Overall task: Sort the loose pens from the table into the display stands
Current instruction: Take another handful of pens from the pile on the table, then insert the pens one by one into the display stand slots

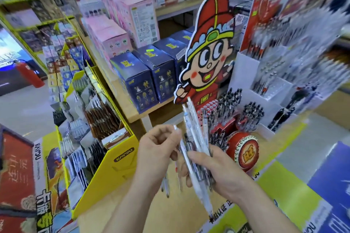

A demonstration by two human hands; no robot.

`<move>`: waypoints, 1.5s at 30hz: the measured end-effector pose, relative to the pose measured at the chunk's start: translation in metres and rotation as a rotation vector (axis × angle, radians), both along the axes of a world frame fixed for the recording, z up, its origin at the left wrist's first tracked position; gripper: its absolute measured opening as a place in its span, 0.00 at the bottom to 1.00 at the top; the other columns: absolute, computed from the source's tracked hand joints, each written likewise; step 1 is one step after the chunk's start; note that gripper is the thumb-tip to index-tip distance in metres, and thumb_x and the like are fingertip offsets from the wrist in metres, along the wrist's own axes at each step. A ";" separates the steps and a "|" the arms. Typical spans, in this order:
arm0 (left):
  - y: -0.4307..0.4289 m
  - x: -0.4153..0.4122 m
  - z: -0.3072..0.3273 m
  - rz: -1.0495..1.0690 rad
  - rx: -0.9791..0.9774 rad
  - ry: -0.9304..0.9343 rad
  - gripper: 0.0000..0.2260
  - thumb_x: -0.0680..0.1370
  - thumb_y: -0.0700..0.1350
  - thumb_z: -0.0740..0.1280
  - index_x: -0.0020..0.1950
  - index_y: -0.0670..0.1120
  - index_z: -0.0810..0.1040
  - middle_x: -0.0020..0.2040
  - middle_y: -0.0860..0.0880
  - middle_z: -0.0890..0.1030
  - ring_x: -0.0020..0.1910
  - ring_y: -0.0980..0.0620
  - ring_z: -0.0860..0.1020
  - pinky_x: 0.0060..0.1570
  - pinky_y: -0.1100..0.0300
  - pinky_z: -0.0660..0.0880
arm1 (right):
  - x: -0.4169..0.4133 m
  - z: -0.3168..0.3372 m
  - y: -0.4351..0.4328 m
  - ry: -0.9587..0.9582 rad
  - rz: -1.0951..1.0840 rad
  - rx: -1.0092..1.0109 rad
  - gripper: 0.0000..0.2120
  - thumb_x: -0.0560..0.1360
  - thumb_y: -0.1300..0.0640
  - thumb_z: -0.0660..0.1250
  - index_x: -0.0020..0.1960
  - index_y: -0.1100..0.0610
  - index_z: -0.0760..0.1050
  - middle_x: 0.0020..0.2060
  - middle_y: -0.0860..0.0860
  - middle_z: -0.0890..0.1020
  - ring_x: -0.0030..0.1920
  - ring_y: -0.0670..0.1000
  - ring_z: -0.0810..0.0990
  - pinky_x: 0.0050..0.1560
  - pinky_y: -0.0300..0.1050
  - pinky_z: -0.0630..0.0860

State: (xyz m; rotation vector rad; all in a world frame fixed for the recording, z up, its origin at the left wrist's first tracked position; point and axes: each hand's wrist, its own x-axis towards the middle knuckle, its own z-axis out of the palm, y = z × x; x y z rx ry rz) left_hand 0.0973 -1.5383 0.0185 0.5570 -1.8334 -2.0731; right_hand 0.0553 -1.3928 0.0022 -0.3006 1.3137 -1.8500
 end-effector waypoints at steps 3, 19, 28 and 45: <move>0.017 -0.019 0.014 0.062 0.003 0.059 0.05 0.72 0.42 0.72 0.43 0.42 0.79 0.30 0.48 0.77 0.28 0.49 0.71 0.27 0.59 0.70 | -0.007 0.014 0.026 0.066 0.003 -0.009 0.07 0.76 0.56 0.68 0.48 0.61 0.80 0.37 0.61 0.82 0.30 0.53 0.81 0.31 0.43 0.77; 0.216 -0.160 0.075 -0.362 -0.069 0.198 0.04 0.66 0.44 0.75 0.38 0.47 0.82 0.33 0.47 0.80 0.30 0.48 0.77 0.32 0.58 0.75 | -0.126 0.016 0.260 0.131 -0.233 -0.068 0.19 0.60 0.44 0.81 0.40 0.55 0.80 0.34 0.65 0.75 0.22 0.50 0.69 0.24 0.39 0.66; 0.340 -0.263 0.081 -0.327 -0.414 0.208 0.04 0.70 0.39 0.75 0.40 0.47 0.82 0.32 0.46 0.83 0.32 0.51 0.82 0.35 0.64 0.78 | -0.193 -0.006 0.395 0.152 -0.653 0.213 0.07 0.78 0.59 0.67 0.45 0.63 0.73 0.31 0.59 0.77 0.24 0.52 0.70 0.29 0.47 0.63; 0.409 -0.519 -0.029 -0.482 -1.245 0.031 0.08 0.80 0.42 0.65 0.53 0.39 0.81 0.47 0.43 0.83 0.46 0.47 0.78 0.38 0.64 0.66 | -0.342 -0.032 0.480 -0.036 -0.861 0.301 0.08 0.79 0.56 0.66 0.46 0.59 0.70 0.30 0.53 0.78 0.27 0.51 0.74 0.24 0.39 0.66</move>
